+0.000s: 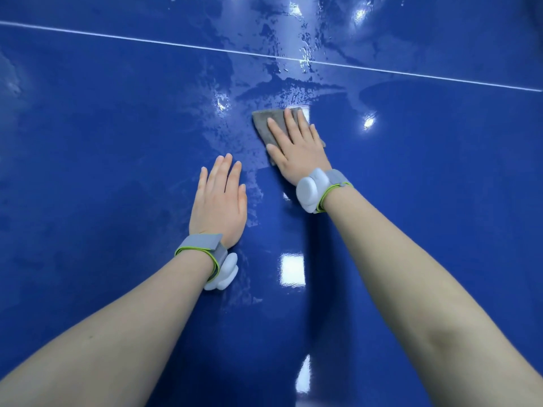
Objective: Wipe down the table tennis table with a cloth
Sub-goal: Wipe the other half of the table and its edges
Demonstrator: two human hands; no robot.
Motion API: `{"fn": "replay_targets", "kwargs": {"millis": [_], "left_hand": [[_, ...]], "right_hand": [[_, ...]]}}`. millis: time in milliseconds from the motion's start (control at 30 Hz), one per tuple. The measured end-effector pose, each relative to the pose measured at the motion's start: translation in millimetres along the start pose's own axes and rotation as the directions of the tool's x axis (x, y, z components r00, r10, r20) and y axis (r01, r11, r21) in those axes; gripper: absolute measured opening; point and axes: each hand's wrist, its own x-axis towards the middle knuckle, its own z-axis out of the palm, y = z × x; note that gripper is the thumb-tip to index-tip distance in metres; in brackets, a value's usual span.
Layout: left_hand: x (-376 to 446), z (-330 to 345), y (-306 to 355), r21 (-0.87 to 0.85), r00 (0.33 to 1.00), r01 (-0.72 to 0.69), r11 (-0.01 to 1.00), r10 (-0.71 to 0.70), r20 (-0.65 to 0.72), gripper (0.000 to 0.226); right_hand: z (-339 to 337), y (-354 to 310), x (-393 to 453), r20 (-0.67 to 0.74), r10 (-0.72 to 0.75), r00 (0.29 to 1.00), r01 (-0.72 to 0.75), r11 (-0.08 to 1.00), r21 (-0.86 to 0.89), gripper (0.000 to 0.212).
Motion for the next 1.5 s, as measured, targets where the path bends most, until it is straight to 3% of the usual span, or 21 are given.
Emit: {"fn": "replay_targets", "kwargs": {"millis": [67, 133, 233, 333, 567, 700, 900, 1033, 1100, 1267, 1367, 1433, 1500], "left_hand": [[0, 1, 1, -0.006, 1.0, 0.002, 1.0, -0.002, 0.002, 0.05], [1, 1, 2, -0.013, 1.0, 0.006, 1.0, -0.006, -0.007, 0.055], [5, 2, -1, -0.003, 0.999, -0.002, 1.0, 0.002, -0.035, 0.063], [6, 3, -2, -0.006, 1.0, 0.008, 1.0, -0.008, -0.024, 0.058], [7, 2, -2, -0.016, 0.999, 0.011, 1.0, -0.012, -0.036, 0.062], [8, 2, -3, -0.008, 0.999, 0.014, 1.0, -0.014, -0.042, 0.059], [11, 2, -2, 0.003, 0.999, 0.019, 1.0, -0.019, -0.036, 0.06], [13, 3, -2, 0.002, 0.999, 0.018, 1.0, -0.018, -0.045, 0.059], [14, 3, -2, 0.0, 0.999, 0.023, 1.0, -0.023, -0.049, 0.058], [15, 5, -2, 0.007, 0.998, 0.02, 1.0, -0.02, -0.055, 0.056], [15, 5, -1, 0.025, 0.998, 0.017, 1.0, -0.016, -0.062, 0.053], [15, 6, -2, 0.035, 0.997, 0.013, 0.999, -0.01, -0.071, 0.052], [16, 6, -3, 0.046, 0.996, 0.003, 0.999, 0.001, -0.085, 0.05]], "right_hand": [[-3, 21, 2, -0.018, 0.04, 0.999, -0.04, 0.999, 0.012, 0.052], [-5, 47, 6, -0.065, 0.205, 0.977, -0.204, 0.979, 0.023, 0.051], [-8, 72, 14, -0.091, 0.473, 0.876, -0.465, 0.88, 0.091, 0.052], [-10, 68, 23, -0.083, 0.56, 0.824, -0.554, 0.828, 0.093, 0.053], [-6, 9, 43, -0.039, 0.28, 0.959, -0.279, 0.96, 0.018, 0.059], [-9, 26, 40, -0.063, 0.127, 0.99, -0.121, 0.989, 0.089, 0.051], [-19, 93, 43, -0.156, 0.433, 0.888, -0.408, 0.897, 0.169, 0.045], [-17, 84, 55, -0.128, 0.527, 0.84, -0.511, 0.848, 0.141, 0.05], [-17, 66, 65, -0.112, 0.495, 0.862, -0.485, 0.868, 0.109, 0.052], [-14, 11, 82, -0.048, 0.238, 0.97, -0.235, 0.97, 0.068, 0.053], [-16, 19, 83, -0.034, 0.138, 0.99, -0.135, 0.988, 0.077, 0.052], [-21, 43, 84, -0.037, 0.198, 0.98, -0.194, 0.978, 0.078, 0.052], [-25, 68, 87, -0.053, 0.349, 0.936, -0.344, 0.935, 0.092, 0.052]]}}
